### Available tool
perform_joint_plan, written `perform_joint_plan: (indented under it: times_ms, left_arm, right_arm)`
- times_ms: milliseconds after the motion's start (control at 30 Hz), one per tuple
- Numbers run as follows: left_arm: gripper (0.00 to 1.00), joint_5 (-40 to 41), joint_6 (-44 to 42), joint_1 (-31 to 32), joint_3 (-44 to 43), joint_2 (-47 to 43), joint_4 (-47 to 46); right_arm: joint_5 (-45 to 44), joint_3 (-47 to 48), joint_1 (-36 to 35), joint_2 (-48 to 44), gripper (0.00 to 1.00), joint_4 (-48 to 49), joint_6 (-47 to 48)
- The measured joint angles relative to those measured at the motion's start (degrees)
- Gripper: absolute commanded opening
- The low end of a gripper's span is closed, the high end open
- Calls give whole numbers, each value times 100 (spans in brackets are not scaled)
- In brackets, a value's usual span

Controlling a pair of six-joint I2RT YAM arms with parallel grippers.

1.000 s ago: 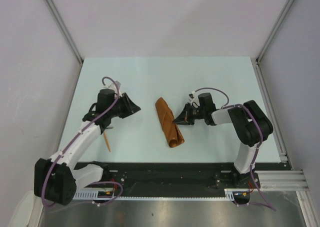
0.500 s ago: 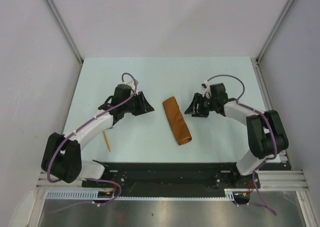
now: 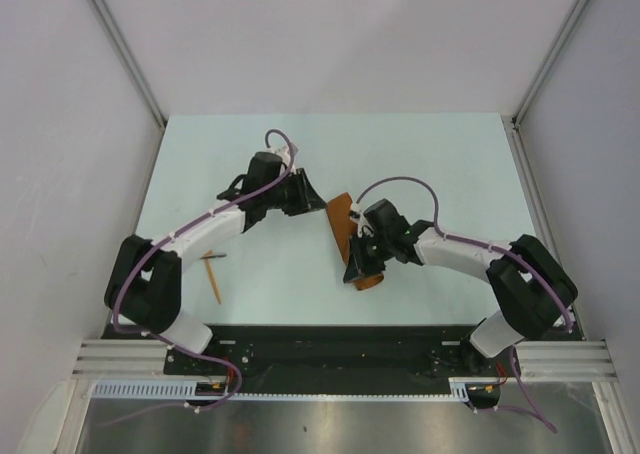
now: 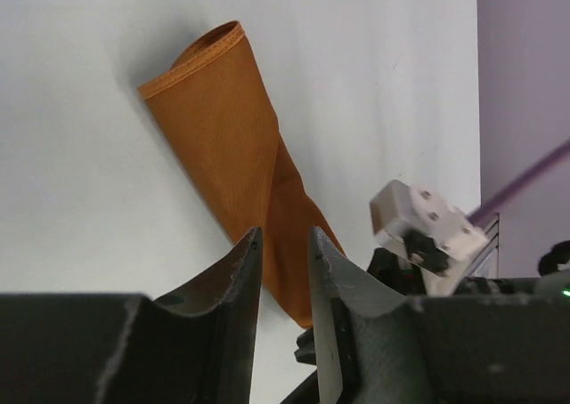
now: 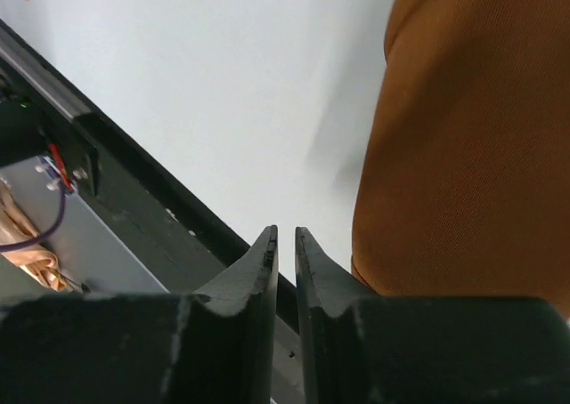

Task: Fold the napkin into a case and place the utensils inside
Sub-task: Move the smaller rectangle folded napkin to the center of the board.

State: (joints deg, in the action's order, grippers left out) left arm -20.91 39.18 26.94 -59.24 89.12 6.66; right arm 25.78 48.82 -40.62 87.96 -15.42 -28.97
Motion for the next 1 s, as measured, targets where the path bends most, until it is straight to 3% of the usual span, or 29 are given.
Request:
perform_joint_plan:
  times_ms: [200,433,633,800,1000]
  left_arm:
    - [33,260,-68,-59,544,-839,181]
    - [35,382,-179,-323,1093,-1755,507]
    - [36,417,-326,-476,1172,-2221,804]
    - [36,382,-372,-693,1266,-2389,916]
    - [36,232,-376,-780,1263,-2389,975]
  right_arm:
    - [-367,-223,-251,170,14,-66,-133]
    - [-1620,-293,-190,236,13,-328,-538]
    - [-1987,-212,682,313,13,-269,-761]
    - [-2334,730,1569,1078,11,-326,-382]
    - [-2743,1158,1742,1421,11,-251,-9]
